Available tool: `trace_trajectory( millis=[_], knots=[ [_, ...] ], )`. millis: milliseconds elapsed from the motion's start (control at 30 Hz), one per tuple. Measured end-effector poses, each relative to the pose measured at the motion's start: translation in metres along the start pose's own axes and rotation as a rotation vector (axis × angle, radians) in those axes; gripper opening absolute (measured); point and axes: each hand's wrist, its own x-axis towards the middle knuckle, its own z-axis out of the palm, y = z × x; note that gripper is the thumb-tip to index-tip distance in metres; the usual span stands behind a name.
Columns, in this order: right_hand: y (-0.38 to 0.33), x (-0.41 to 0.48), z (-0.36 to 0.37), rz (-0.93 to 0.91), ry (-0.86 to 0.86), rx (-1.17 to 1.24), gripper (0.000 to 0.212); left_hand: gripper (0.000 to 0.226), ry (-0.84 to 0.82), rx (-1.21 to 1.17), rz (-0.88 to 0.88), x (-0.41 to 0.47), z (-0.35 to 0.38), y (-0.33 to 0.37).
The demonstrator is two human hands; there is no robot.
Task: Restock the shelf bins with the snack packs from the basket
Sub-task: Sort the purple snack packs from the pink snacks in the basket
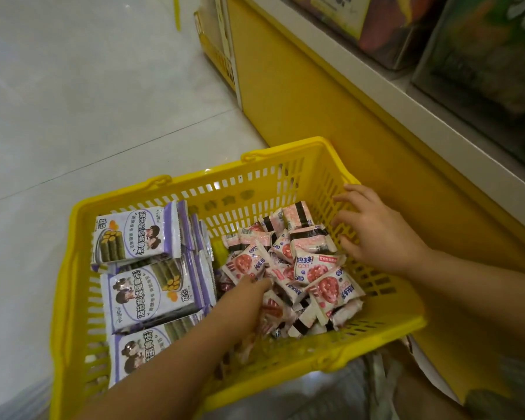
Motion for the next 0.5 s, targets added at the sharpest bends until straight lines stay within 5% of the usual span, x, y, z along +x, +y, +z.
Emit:
trace_trajectory(
  millis=[300,400,500],
  knots=[
    [-0.001,0.002,-0.001,-0.008,0.038,0.026,0.019,0.029,0.408,-0.505,0.084,0.021,-0.088,0.022],
    [0.001,0.004,0.001,-0.018,0.052,0.016,0.022,0.041,0.511,-0.643,0.122,0.053,-0.092,0.050],
    [0.001,0.005,0.001,-0.019,0.070,0.007,0.021,0.069,0.366,-0.760,0.219,0.075,-0.077,0.064]
  ],
)
